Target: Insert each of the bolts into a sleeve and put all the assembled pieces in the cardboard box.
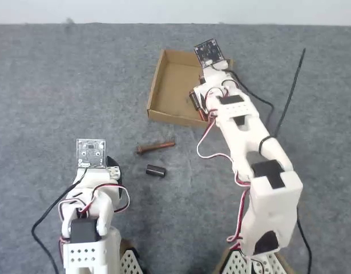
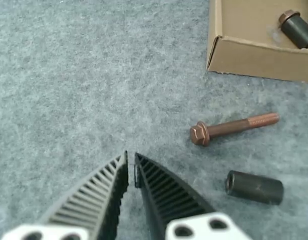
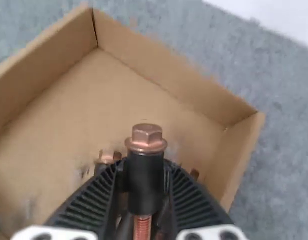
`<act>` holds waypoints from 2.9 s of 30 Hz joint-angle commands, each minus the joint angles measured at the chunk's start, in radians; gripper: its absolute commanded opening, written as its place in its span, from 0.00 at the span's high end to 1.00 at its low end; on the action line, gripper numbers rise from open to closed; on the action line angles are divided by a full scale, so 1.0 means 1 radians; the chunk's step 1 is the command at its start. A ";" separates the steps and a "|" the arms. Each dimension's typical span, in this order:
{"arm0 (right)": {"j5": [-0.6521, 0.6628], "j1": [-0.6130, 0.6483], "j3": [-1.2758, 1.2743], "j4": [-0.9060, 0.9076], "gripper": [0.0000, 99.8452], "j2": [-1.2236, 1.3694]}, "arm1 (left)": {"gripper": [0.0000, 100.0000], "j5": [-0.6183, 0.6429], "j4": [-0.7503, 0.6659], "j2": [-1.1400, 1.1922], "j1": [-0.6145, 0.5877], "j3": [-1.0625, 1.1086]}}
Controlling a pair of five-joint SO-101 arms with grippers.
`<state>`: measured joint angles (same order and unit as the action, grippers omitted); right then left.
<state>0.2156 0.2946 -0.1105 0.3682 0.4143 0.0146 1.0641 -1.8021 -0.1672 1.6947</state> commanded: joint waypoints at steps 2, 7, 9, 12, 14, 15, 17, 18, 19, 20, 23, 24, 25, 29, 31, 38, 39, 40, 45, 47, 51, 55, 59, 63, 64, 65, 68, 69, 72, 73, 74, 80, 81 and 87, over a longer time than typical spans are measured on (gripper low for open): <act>0.011 0.012 0.133 0.108 0.99 0.002 | 0.98 -0.009 0.008 -0.011 0.002 -0.010; -0.041 0.031 0.232 0.283 0.99 0.047 | 0.98 -0.009 0.008 -0.011 0.002 -0.010; -0.075 0.036 0.299 0.371 0.99 0.076 | 0.98 -0.009 0.008 -0.011 0.002 -0.010; -0.097 0.038 0.400 0.479 0.99 0.131 | 0.98 -0.009 0.008 -0.011 0.002 -0.010; -0.107 0.036 0.463 0.535 0.99 0.165 | 0.98 -0.009 0.008 -0.011 0.002 -0.010; -0.117 0.036 0.491 0.558 0.98 0.179 | 0.98 -0.009 0.008 -0.011 0.002 -0.010; -0.138 0.036 0.545 0.608 0.94 0.199 | 0.98 -0.009 0.008 -0.011 0.002 -0.010; -0.147 0.036 0.569 0.641 0.91 0.205 | 0.98 -0.009 0.008 -0.011 0.002 -0.010; -0.150 0.036 0.588 0.667 0.89 0.206 | 0.98 -0.009 0.008 -0.011 0.002 -0.010; -0.152 0.038 0.603 0.685 0.87 0.206 | 0.98 -0.009 0.008 -0.011 0.002 -0.010; -0.153 0.042 0.641 0.714 0.89 0.205 | 0.98 -0.009 0.008 -0.011 0.002 -0.010; -0.153 0.042 0.654 0.714 0.90 0.205 | 0.98 -0.009 0.008 -0.011 0.002 -0.010; -0.152 0.042 0.664 0.716 0.92 0.203 | 0.98 -0.009 0.008 -0.011 0.002 -0.010; -0.149 0.042 0.692 0.774 0.97 0.160 | 0.98 -0.009 0.008 -0.011 0.002 -0.010; -0.149 0.053 0.692 0.819 0.99 0.119 | 0.98 -0.009 0.008 -0.011 0.002 -0.010; -0.144 0.131 0.687 1.082 0.99 -0.022 | 0.98 -0.009 0.008 -0.011 0.002 -0.010; -0.144 0.148 0.687 1.124 0.99 -0.039 | 0.98 -0.009 0.008 -0.011 0.002 -0.010; -0.144 0.165 0.687 1.164 0.99 -0.056 | 0.98 -0.009 0.008 -0.011 0.002 -0.010; -0.144 0.213 0.686 1.288 0.99 -0.119 | 0.98 -0.009 0.008 -0.011 0.002 -0.010; -0.144 0.214 0.686 1.333 0.99 -0.134 | 0.98 -0.009 0.008 -0.011 0.002 -0.010; -0.144 0.216 0.683 1.408 0.99 -0.162 | 0.98 -0.009 0.009 -0.011 0.002 -0.010; -0.144 0.225 0.563 1.392 0.99 -0.220 | 0.98 -0.009 0.011 -0.011 0.002 -0.010; -0.144 0.269 0.371 1.305 0.99 -0.332 | 0.98 -0.009 0.028 -0.011 0.002 -0.010; -0.143 0.309 0.176 1.175 0.99 -0.460 | 0.98 -0.009 0.015 -0.017 -0.078 -0.010; -0.143 0.317 0.129 1.144 0.99 -0.484 | 0.98 -0.009 -0.005 -0.017 -0.112 -0.010; -0.143 0.321 0.080 1.115 0.99 -0.506 | 0.98 -0.011 -0.028 -0.017 -0.146 -0.010; -0.143 0.323 -0.038 1.024 0.99 -0.541 | 0.98 -0.084 -0.066 -0.014 -0.230 -0.010; -0.143 0.323 -0.069 0.998 0.99 -0.545 | 0.98 -0.130 -0.071 -0.014 -0.253 -0.010; -0.084 0.343 -0.133 0.937 0.99 -0.547 | 0.98 -0.169 -0.071 -0.015 -0.315 -0.010; -0.049 0.357 -0.149 0.923 0.99 -0.547 | 0.98 -0.152 -0.071 -0.015 -0.327 -0.010; -0.025 0.374 -0.167 0.908 0.99 -0.549 | 0.98 -0.138 -0.072 -0.015 -0.336 -0.010; 0.000 0.506 -0.244 0.797 0.99 -0.553 | 0.98 -0.115 -0.098 -0.011 -0.341 -0.013; 0.003 0.519 -0.255 0.777 0.99 -0.553 | 0.98 -0.097 -0.098 -0.011 -0.341 -0.016; 0.006 0.558 -0.296 0.682 0.99 -0.545 | 0.98 -0.069 -0.094 -0.009 -0.342 -0.031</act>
<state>0.2079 0.8347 -0.4051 1.0925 -0.0660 -0.0713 0.9920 -1.8021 -0.5033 1.6947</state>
